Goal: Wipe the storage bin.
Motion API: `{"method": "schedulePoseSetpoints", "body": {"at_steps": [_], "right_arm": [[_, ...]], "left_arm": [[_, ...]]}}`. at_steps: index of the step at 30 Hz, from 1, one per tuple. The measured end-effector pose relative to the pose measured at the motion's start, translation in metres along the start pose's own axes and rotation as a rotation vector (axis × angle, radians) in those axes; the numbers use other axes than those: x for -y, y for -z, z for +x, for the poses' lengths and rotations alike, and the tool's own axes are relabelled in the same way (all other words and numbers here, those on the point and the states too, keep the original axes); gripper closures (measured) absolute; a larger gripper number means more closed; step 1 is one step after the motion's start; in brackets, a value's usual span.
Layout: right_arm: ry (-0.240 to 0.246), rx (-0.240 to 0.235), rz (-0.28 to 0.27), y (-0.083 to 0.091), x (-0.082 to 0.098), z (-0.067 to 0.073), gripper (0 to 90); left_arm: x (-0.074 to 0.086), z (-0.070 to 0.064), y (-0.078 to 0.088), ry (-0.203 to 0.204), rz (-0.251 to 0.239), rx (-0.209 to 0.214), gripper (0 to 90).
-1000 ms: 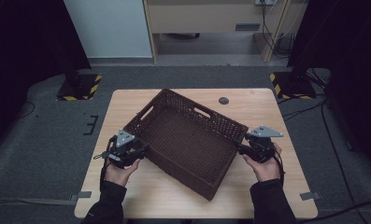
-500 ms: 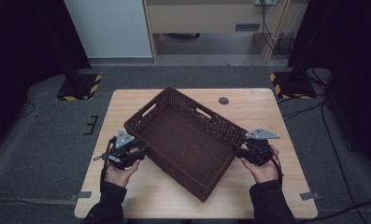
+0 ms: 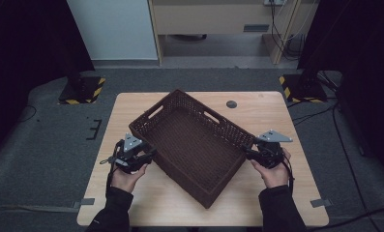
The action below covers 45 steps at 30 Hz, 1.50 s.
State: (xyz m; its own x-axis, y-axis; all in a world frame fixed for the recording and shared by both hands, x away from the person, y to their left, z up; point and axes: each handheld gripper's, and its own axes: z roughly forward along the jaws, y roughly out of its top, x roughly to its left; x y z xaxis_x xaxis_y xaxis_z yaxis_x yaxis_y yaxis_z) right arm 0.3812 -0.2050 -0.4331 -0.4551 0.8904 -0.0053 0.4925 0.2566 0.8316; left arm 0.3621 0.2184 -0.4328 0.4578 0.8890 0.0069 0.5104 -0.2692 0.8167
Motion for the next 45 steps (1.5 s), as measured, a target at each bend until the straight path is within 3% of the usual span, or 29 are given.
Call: {"method": "schedulePoseSetpoints", "body": {"at_steps": [4,10,13,15,19,23,28,32,37,40,45], "right_arm": [[-0.002,-0.002,0.019,0.002,0.0,0.003,49.8],[-0.005,-0.003,0.036,0.007,0.001,0.009,49.7],[-0.009,-0.01,0.046,0.008,0.0,0.009,49.4],[-0.008,-0.018,0.046,0.009,-0.002,0.007,49.5],[0.013,0.023,0.014,0.01,-0.003,0.002,46.8],[0.017,0.035,-0.012,0.004,-0.001,-0.006,47.1],[-0.001,-0.009,-0.016,-0.001,0.002,-0.009,51.6],[-0.014,-0.022,0.003,0.003,0.002,-0.009,52.8],[-0.019,-0.032,0.026,0.01,0.002,0.0,52.6],[-0.006,-0.04,0.04,0.012,0.0,0.001,53.0],[0.016,-0.018,0.003,0.006,-0.001,-0.005,56.1]], "left_arm": [[0.001,-0.002,0.001,-0.011,0.004,-0.015,55.4],[0.0,-0.011,0.007,-0.006,-0.02,0.051,53.6],[-0.001,-0.016,0.006,-0.036,-0.019,0.037,54.3],[-0.001,-0.015,0.006,-0.034,-0.013,0.031,54.1],[-0.001,-0.009,0.004,-0.013,-0.007,0.043,52.9],[-0.002,-0.008,0.001,-0.02,-0.013,0.017,53.5],[-0.001,-0.007,0.001,-0.018,-0.008,-0.007,54.2],[-0.002,-0.011,0.005,-0.01,-0.025,0.035,52.8],[-0.004,-0.018,0.007,-0.037,-0.034,0.038,53.1],[-0.004,-0.014,0.006,-0.031,-0.032,0.037,52.7],[-0.004,-0.008,0.004,-0.001,-0.034,0.051,51.3]]}}
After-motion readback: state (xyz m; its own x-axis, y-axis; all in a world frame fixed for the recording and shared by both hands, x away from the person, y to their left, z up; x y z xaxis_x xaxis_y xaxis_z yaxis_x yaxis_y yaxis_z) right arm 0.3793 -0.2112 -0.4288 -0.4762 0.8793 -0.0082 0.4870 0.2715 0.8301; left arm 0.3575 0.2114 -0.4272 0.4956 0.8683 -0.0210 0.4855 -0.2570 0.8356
